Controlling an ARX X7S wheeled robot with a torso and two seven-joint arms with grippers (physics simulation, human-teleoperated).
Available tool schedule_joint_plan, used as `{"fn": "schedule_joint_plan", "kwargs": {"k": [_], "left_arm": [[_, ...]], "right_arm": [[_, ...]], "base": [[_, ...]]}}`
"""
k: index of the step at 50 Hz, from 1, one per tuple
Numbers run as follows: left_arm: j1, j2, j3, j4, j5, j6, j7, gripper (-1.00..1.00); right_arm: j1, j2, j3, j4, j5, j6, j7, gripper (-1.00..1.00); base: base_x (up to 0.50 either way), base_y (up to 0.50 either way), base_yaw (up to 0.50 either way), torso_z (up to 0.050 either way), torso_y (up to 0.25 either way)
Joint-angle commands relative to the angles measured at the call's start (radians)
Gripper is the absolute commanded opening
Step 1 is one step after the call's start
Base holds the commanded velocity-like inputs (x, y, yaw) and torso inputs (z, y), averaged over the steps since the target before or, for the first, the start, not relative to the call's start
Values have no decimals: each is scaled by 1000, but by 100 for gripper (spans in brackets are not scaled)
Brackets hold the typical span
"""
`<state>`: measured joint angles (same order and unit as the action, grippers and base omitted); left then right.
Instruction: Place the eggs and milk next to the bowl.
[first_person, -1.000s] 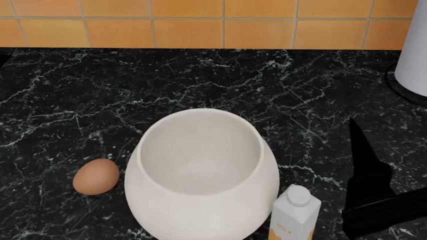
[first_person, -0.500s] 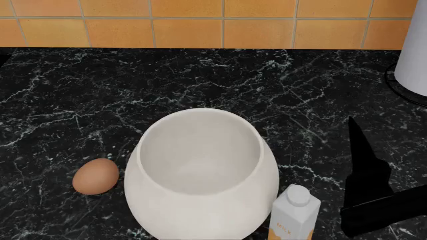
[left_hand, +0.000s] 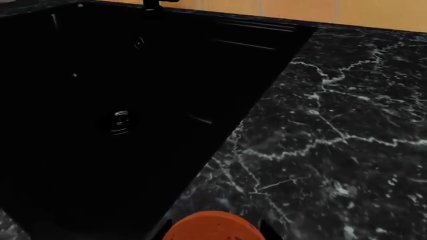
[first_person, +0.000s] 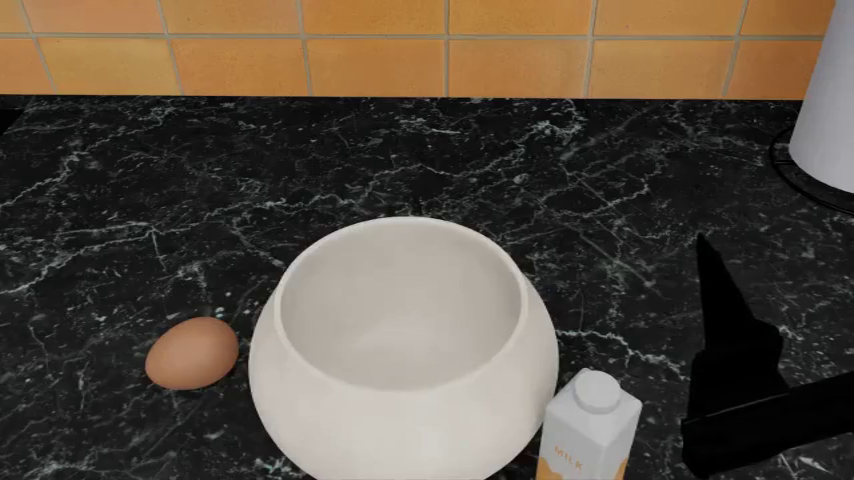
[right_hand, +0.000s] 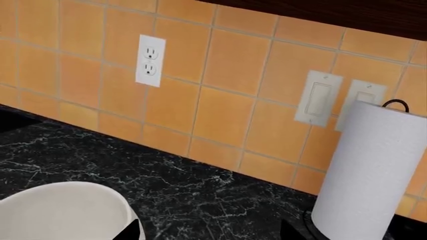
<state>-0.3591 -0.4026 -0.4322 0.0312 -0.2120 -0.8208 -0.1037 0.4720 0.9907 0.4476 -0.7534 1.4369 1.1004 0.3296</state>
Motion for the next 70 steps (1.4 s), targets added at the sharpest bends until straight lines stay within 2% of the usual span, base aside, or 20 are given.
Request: {"fn": "schedule_joint_plan", "kwargs": {"k": [1,21,39,61,70], "left_arm": [[30,7,-44,104,-57,0,60,-100],[155,-72,-34,389,-209,-59,270,-100],[180,-124,7,570,-332,-184,353,-100],[228,-177,60,592,-402,-153,498,-100],[225,-210,128,571,-387,-130,544,-100]], "right_arm": [[6,-7,11,13,1,-13,-11,100],[-21,-21,15,14,-31,-32,-40,100],[-69,-39,37,13,-76,-55,-82,100],[-109,-47,55,6,-96,-71,-106,100],[-129,-51,66,0,-98,-75,-111,100]], "base": [[0,0,0,0,0],[0,0,0,0,0],[0,0,0,0,0],[0,0,0,0,0],[0,0,0,0,0]]}}
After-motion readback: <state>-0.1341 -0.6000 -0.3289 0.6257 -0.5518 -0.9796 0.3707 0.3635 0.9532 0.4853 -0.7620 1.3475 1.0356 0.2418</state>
